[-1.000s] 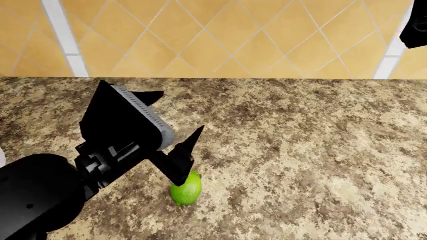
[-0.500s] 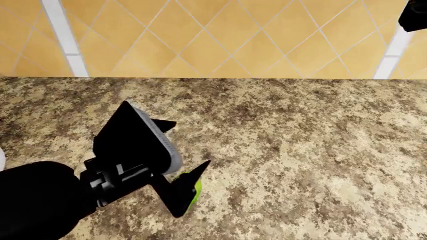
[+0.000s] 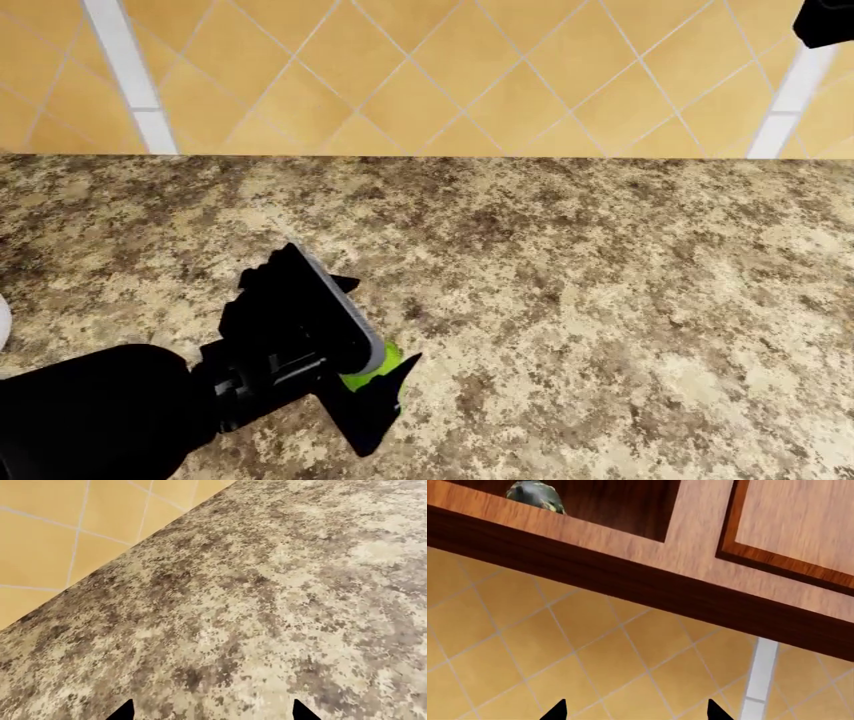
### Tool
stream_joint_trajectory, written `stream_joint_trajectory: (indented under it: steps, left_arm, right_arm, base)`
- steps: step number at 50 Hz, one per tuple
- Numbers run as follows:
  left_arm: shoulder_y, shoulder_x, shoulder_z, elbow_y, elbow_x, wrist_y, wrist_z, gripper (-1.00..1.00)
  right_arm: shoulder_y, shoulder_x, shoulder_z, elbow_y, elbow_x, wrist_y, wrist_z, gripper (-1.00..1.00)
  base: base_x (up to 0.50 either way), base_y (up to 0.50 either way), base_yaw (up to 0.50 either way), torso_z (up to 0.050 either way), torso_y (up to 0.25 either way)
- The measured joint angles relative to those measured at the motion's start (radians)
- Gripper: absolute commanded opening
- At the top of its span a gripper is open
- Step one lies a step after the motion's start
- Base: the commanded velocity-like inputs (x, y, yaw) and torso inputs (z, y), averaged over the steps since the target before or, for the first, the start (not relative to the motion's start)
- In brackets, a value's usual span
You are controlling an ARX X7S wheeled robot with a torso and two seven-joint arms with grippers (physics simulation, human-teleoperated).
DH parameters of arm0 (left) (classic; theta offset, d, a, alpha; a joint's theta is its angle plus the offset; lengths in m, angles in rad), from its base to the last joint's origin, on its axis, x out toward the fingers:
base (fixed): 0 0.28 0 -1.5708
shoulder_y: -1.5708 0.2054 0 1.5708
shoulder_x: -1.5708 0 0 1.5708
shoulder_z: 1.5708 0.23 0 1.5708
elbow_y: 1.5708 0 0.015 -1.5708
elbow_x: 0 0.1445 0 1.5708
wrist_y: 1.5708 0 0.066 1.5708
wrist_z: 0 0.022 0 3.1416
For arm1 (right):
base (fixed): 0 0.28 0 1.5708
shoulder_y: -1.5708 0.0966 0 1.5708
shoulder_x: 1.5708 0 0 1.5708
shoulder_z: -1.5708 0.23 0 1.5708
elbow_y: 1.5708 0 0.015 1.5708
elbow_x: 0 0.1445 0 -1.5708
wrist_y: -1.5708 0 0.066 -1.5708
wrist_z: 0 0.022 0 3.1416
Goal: Pick the lime, squash from the counter and place them in the cabinet. Then close the cabinet.
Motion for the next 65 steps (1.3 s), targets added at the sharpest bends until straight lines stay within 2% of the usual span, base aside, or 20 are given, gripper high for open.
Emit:
stream_joint_trajectory:
  steps: [34, 55, 56, 65]
  left_arm:
    - [0.069, -0.036, 0.102, -0.047, 0.068, 0.082, 0.023, 1.0]
    - [0.106, -0.025, 0.152, -0.099, 0.102, 0.145, 0.042, 1.0]
    - [0.108, -0.025, 0.153, -0.101, 0.103, 0.148, 0.044, -1.0]
    - [0.119, -0.023, 0.155, -0.103, 0.102, 0.156, 0.041, -1.0]
  right_arm:
    - [0.013, 0.003, -0.026, 0.018, 0.004, -0.02, 0.017, 1.0]
    - [-0.002, 0.008, -0.034, 0.024, 0.004, -0.041, 0.025, 1.0]
    - [-0.003, 0.008, -0.035, 0.024, 0.004, -0.042, 0.025, 1.0]
    - [-0.001, 0.009, -0.038, 0.029, 0.005, -0.046, 0.029, 1.0]
  base:
    - [0.0, 0.0, 0.0, 0.0, 0.0]
    - [0.0, 0.0, 0.0, 0.0, 0.0]
    - [0.0, 0.0, 0.0, 0.0, 0.0]
    - [0.0, 0.0, 0.0, 0.0, 0.0]
